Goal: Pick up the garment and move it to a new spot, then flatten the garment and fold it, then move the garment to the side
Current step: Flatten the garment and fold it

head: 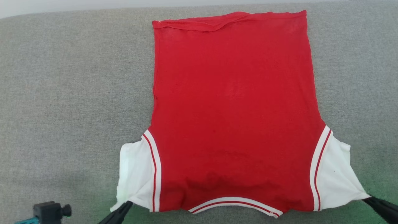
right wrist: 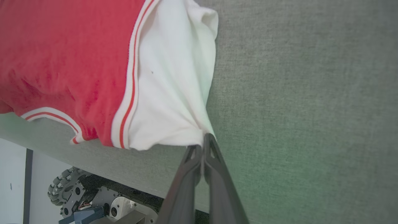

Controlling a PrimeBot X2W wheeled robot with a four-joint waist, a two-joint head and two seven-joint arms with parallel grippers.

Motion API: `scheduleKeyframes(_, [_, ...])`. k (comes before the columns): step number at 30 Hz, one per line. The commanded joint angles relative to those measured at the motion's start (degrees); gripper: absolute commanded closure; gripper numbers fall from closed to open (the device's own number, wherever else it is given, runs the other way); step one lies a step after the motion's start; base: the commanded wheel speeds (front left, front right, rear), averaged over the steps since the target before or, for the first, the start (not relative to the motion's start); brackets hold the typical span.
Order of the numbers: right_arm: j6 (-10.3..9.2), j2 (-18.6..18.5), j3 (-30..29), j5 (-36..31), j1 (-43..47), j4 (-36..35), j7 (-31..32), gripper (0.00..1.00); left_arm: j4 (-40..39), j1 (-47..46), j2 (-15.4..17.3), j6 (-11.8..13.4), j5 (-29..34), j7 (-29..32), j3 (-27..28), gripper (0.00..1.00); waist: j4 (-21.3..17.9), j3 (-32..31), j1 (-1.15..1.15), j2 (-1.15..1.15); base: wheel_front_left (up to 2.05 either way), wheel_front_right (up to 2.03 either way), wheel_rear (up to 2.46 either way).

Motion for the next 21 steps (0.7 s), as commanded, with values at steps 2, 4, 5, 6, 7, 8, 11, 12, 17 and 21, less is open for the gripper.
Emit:
scheduleKeyframes(2, [-0.02, 2.5, -1.2, -2.2, -0.2, -0.7, 2.9, 1.00, 0.7, -1.6, -1.0, 0.1, 1.1, -0.1, -1.2, 1.00, 0.1, -0.2, 0.00, 0.00, 0.00, 0.00, 0.00])
scheduleKeyframes(4, [-0.02, 5.0, -1.8, -4.3, -1.4, 0.0, 5.6, 1.00, 1.8, -3.0, -2.0, 0.1, 1.0, 0.5, -2.4, 1.00, 0.1, -0.4, 0.00, 0.00, 0.00, 0.00, 0.00])
scheduleKeyframes(5, [-0.02, 6.4, -1.7, -5.0, -2.1, 0.5, 6.8, 1.00, 2.6, -3.5, -2.5, 0.1, 1.3, 0.7, -3.0, 1.00, 0.1, -0.5, 0.00, 0.00, 0.00, 0.00, 0.00])
scheduleKeyframes(6, [-0.02, 7.7, -1.5, -5.6, -2.7, 1.1, 8.0, 1.00, 3.4, -4.2, -3.1, 0.1, 1.3, 0.8, -3.5, 1.00, 0.1, -0.5, 0.00, 0.00, 0.00, 0.00, 0.00])
scheduleKeyframes(7, [-0.02, 8.9, -1.3, -6.3, -3.4, 1.9, 8.9, 1.00, 4.1, -4.8, -3.6, 0.1, 1.1, 1.1, -4.2, 1.00, 0.0, -0.6, 0.00, 0.00, 0.00, 0.00, 0.00])
scheduleKeyframes(8, [-0.02, 9.9, -1.2, -7.1, -4.1, 2.8, 9.6, 1.00, 4.7, -5.4, -4.0, 0.1, 1.0, 1.2, -4.8, 1.00, 0.0, -0.7, 0.00, 0.00, 0.00, 0.00, 0.00])
scheduleKeyframes(11, [-0.02, 13.0, -0.2, -8.8, -6.0, 5.1, 11.2, 1.00, 6.5, -6.7, -4.9, 0.1, 0.7, 1.0, -5.9, 1.00, -0.2, -0.5, 0.00, 0.00, 0.00, 0.00, 0.00])
scheduleKeyframes(12, [-0.02, 13.7, 0.1, -9.3, -6.6, 5.8, 11.4, 1.00, 7.0, -6.9, -5.0, 0.1, 0.6, 1.0, -6.4, 1.00, -0.2, -0.5, 0.00, 0.00, 0.00, 0.00, 0.00])
scheduleKeyframes(17, [-0.04, 15.5, 0.8, -11.9, -8.7, 7.1, 11.2, 0.78, 7.5, -8.4, -5.1, 0.1, 0.0, 0.7, -7.5, 1.00, -0.3, -0.3, 0.00, 0.00, 0.00, 0.00, 0.00])
scheduleKeyframes(21, [-0.08, 15.2, -1.4, -12.4, -9.2, 5.7, 10.2, 0.00, 7.2, -8.6, -4.6, 0.1, 0.3, 0.4, -8.1, 1.00, -0.3, -0.3, 0.00, 0.00, 0.00, 0.00, 0.00])
